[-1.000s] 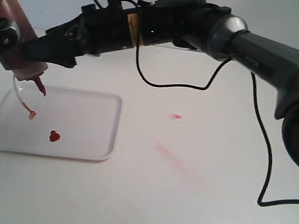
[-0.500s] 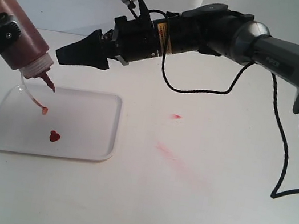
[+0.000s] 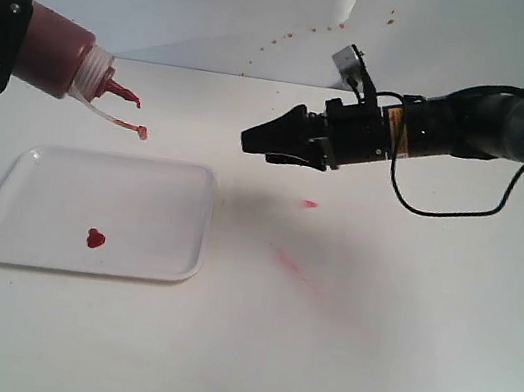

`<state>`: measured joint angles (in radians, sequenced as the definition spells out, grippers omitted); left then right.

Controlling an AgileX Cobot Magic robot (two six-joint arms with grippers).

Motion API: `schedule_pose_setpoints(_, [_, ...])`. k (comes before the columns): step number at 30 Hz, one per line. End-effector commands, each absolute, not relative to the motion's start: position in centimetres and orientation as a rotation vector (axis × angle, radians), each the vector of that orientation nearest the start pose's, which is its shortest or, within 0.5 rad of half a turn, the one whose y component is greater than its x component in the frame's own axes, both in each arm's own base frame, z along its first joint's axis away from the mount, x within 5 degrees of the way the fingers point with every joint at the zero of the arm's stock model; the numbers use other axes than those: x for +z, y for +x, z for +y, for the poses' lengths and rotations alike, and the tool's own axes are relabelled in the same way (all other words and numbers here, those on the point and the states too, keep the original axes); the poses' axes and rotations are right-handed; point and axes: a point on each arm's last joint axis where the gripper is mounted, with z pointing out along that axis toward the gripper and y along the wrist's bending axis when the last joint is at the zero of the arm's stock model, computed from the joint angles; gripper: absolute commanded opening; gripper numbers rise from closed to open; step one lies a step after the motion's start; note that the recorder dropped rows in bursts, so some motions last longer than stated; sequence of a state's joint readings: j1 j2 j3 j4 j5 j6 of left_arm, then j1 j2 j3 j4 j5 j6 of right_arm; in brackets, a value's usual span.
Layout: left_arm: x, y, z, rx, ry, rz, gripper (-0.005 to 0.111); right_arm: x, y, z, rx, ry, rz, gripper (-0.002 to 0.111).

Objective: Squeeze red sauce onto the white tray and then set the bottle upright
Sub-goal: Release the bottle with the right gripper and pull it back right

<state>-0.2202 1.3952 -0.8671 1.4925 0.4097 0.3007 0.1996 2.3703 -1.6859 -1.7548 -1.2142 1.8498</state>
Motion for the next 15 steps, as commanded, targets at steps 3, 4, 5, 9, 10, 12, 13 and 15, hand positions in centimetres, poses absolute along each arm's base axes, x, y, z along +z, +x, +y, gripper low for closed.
schedule_pose_setpoints(3, [28.7,29.8,-2.8,-1.811,-2.361,-2.112,0.000,13.8,44.5,15.3,1.448,-0.812,2.082,0.069])
schedule_pose_setpoints(4, [28.7,29.8,-2.8,-1.811,-2.361,-2.112,0.000,13.8,44.5,15.3,1.448,-0.812,2.082,0.068])
schedule_pose_setpoints(5, [28.7,29.8,-2.8,-1.811,-2.361,-2.112,0.000,13.8,44.5,15.3,1.448,-0.812,2.082,0.068])
schedule_pose_setpoints(9, [28.7,29.8,-2.6,-1.817,-2.328,-2.124,0.000,13.8,44.5,15.3,1.448,-0.812,2.082,0.068])
schedule_pose_setpoints(10, [28.7,29.8,-2.6,-1.819,-2.313,-2.138,0.000,13.8,44.5,15.3,1.448,-0.812,2.082,0.068])
schedule_pose_setpoints(12, [28.7,29.8,-2.2,-1.818,-2.289,-2.160,0.000,13.8,44.5,15.3,1.448,-0.812,2.082,0.068])
schedule_pose_setpoints(13, [28.7,29.8,-2.0,-1.818,-2.277,-2.166,0.000,13.8,44.5,15.3,1.448,-0.812,2.082,0.068])
schedule_pose_setpoints(15, [28.6,29.8,-1.5,-1.813,-2.252,-2.184,0.000,13.8,44.5,15.3,1.448,-0.812,2.082,0.068])
